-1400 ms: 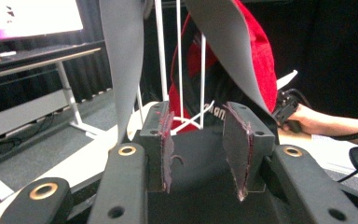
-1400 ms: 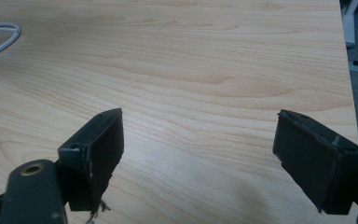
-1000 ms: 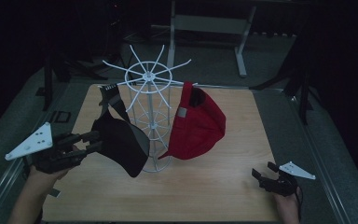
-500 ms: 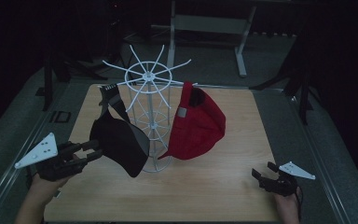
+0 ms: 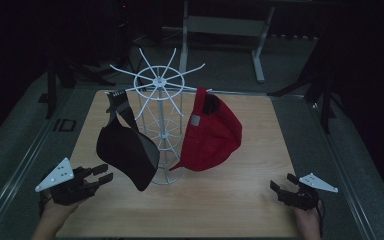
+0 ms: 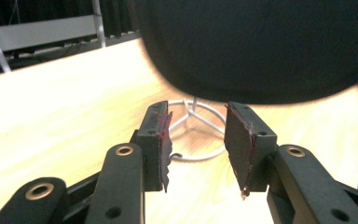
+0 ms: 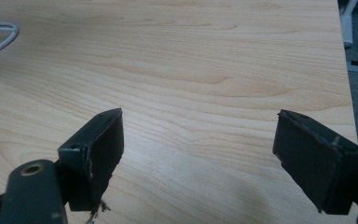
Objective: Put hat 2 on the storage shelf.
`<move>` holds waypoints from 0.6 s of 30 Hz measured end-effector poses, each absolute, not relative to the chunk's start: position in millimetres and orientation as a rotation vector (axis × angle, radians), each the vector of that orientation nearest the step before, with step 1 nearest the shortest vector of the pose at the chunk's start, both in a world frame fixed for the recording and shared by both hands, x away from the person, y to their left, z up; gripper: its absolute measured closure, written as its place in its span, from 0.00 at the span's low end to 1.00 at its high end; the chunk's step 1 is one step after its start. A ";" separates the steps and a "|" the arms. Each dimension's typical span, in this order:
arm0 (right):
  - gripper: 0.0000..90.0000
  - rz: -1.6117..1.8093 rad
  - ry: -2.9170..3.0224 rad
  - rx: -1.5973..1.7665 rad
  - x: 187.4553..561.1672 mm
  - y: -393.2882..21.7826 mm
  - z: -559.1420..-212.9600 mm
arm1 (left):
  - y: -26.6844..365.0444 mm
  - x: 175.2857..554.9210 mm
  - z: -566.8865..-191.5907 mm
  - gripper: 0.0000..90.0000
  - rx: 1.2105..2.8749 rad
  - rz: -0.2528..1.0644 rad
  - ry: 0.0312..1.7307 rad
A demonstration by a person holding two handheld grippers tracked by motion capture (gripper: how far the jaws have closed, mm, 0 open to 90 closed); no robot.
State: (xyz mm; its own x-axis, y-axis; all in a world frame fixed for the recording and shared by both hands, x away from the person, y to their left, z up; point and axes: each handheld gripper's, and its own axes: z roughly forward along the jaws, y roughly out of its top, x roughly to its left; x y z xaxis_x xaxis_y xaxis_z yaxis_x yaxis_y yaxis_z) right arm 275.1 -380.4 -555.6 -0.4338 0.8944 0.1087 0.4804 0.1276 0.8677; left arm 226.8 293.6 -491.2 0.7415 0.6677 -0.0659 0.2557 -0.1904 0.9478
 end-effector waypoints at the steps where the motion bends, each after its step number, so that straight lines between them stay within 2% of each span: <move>1: 0.18 1.249 1.969 1.322 275.1 -380.4 -555.6 | 293.6 226.6 -494.1 0.68 1.768 0.436 0.734; 18: 0.18 1.236 1.971 1.317 275.1 -379.4 -555.6 | 297.0 223.5 -541.1 0.65 1.794 0.450 0.856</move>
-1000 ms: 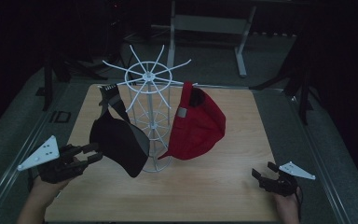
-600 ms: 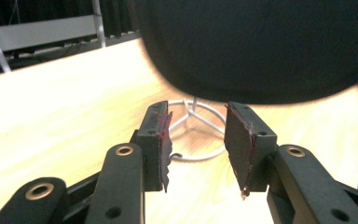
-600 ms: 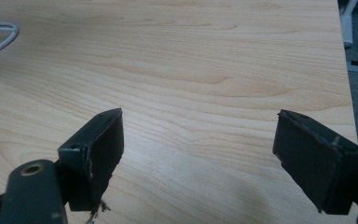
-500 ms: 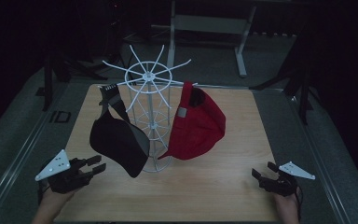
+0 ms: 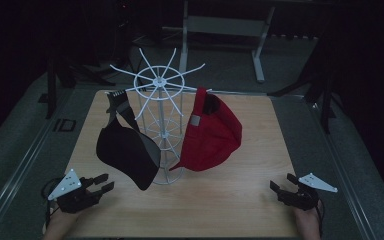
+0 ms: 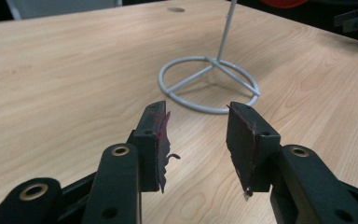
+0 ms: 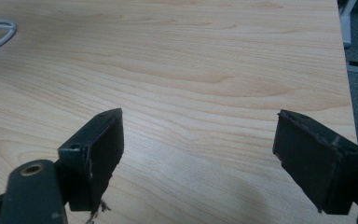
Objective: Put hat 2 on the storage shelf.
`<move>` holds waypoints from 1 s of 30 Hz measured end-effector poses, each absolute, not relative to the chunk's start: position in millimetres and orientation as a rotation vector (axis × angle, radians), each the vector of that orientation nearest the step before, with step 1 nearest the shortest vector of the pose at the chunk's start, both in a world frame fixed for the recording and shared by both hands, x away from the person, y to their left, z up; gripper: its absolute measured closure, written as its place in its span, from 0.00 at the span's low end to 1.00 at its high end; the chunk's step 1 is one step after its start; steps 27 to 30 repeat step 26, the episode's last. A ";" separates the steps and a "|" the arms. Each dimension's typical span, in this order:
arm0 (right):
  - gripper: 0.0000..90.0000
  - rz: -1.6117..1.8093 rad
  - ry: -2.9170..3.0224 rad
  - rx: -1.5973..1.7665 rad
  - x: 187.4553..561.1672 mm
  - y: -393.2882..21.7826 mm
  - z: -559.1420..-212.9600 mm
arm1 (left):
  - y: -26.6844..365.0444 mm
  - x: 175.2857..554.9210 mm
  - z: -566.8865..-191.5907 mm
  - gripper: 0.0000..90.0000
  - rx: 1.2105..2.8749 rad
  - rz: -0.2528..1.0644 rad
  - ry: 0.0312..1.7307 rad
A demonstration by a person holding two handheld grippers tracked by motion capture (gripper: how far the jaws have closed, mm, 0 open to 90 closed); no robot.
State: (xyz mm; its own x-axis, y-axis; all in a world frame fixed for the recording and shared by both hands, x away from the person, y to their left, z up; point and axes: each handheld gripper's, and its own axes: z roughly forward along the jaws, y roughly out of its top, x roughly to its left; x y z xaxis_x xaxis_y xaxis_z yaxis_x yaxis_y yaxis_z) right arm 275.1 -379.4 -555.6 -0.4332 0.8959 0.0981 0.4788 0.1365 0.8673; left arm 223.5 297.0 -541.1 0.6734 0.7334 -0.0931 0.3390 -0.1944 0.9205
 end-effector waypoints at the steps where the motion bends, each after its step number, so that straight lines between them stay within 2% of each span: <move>1: 0.18 1.235 1.970 1.318 275.1 -379.5 -555.6 | 297.1 223.1 -542.0 0.65 1.797 0.462 0.863; 6: 0.18 1.237 1.964 1.324 274.9 -379.9 -555.6 | 298.3 220.4 -548.3 0.63 1.804 0.478 0.924; 13: 0.18 1.212 1.945 1.323 274.6 -378.9 -555.4 | 297.8 216.8 -551.5 0.64 1.796 0.567 1.000; 30: 0.18 1.152 1.871 1.388 274.8 -383.1 -555.4 | 295.7 215.8 -557.7 0.64 1.800 0.571 1.017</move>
